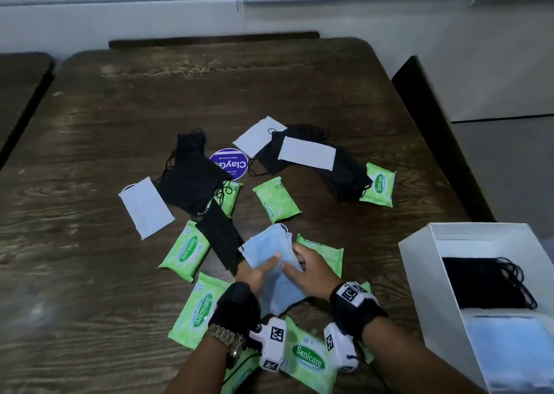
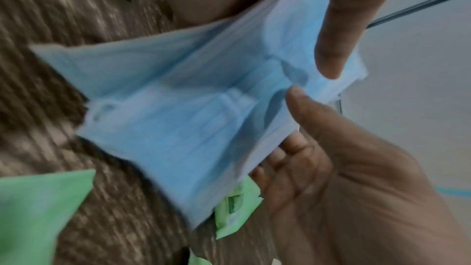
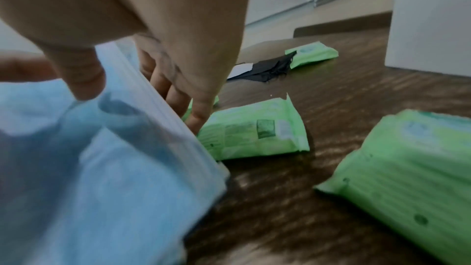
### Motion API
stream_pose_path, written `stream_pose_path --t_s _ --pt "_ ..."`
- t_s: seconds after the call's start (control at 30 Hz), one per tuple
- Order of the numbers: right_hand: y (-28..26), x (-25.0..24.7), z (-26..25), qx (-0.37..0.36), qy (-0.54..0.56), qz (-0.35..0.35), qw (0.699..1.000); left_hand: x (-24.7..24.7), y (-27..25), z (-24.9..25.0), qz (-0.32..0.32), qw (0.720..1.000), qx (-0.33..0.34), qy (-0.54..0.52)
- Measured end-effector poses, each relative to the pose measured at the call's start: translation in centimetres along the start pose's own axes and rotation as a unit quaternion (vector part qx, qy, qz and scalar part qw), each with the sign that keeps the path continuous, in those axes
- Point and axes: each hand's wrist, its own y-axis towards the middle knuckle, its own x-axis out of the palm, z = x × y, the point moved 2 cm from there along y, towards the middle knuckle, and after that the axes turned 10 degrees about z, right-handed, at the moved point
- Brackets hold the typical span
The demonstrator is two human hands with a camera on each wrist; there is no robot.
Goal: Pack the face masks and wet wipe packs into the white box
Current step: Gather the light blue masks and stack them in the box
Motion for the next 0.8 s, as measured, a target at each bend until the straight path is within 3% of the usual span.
stream_pose_path --t_s 0.17,0.3,0.37,0.43,0.5,0.6,0.67,0.73,0.8 --pt "-1.0 0.0 -0.2 0.032 0.056 -0.025 0.998 0.7 -0.6 0.7 -0.042 0.999 0.012 -0.019" --pt "-1.6 -1.3 0.1 0.048 0.049 0.000 0.998 -0.3 0.0 1.3 0.020 0.990 0.044 -0.136" --pt "-1.8 -2.4 0.3 0.041 0.061 0.004 0.997 -1.3 0.8 1.7 0.045 0.983 0.029 -0.177" --pt "-1.8 -3.2 0.7 0.035 0.075 0.010 0.997 -1.7 1.4 1.5 0.053 0.990 0.010 -0.133" --pt "-1.8 -3.7 1.0 0.046 0.095 0.029 0.994 -1.2 1.0 0.8 0.019 0.999 0.014 -0.023" --pt "-1.8 -3.8 0.5 0.047 0.149 0.057 0.986 0.3 -1.1 0.0 -0.102 0.985 0.082 0.113" --pt "-1.9 -3.9 -0.3 0.021 0.155 0.090 0.983 1.3 -1.7 -0.7 -0.144 0.964 0.142 0.175" --pt "-2.0 -4.0 -0.6 -0.003 0.172 0.124 0.977 2.1 -2.0 -0.8 -0.114 0.961 0.191 0.164" --pt "-2.4 -4.0 -0.4 0.004 0.205 0.146 0.968 2.9 -2.2 -0.7 -0.088 0.969 0.198 0.119"
